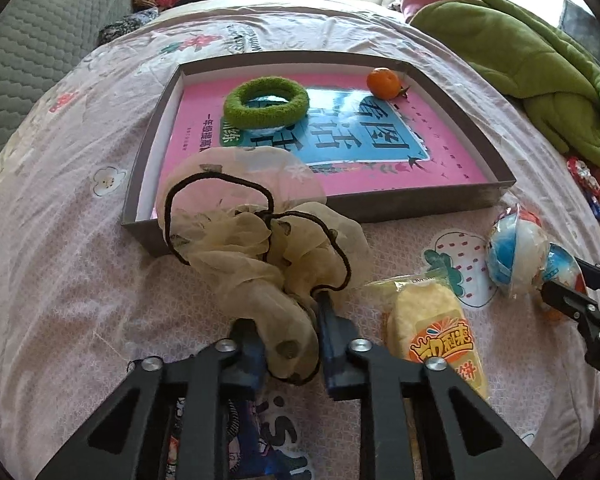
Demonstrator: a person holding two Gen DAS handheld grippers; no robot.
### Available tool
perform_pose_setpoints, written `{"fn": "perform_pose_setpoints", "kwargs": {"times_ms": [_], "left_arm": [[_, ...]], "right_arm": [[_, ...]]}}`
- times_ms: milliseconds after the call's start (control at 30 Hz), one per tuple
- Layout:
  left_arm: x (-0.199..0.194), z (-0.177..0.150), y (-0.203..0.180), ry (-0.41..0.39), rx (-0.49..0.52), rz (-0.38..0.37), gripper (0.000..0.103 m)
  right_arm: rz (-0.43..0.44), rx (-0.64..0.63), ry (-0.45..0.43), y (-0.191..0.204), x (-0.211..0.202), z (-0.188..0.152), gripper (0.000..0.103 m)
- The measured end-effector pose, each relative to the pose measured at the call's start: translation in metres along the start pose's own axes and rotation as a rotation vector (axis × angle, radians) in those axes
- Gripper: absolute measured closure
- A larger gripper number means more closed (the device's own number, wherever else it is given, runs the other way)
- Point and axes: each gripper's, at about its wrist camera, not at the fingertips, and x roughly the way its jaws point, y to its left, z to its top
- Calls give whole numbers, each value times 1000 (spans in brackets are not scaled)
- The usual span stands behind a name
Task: Organize objects
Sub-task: 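Grasp the scrunchie with the left gripper while the right grasps the red-wrapped egg, lift both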
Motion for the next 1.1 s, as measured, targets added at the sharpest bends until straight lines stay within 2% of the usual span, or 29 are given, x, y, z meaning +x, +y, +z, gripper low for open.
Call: {"fn": "perform_pose_setpoints", "kwargs": {"times_ms": [133, 467, 900, 1100], "left_arm": [[-3, -2, 2, -5, -27, -32, 92], [-22, -7, 3, -38, -51, -92, 93], [-64, -17, 7, -95, -57, -100, 93], [-90, -24, 7, -140, -67, -77, 93]], "right_arm": [[11, 12, -11, -2, -8, -1, 53], [37, 38, -68, 0, -40, -1, 53], [97, -16, -117, 38, -67, 4, 53], [109, -41, -148, 58, -80, 9, 53]]}}
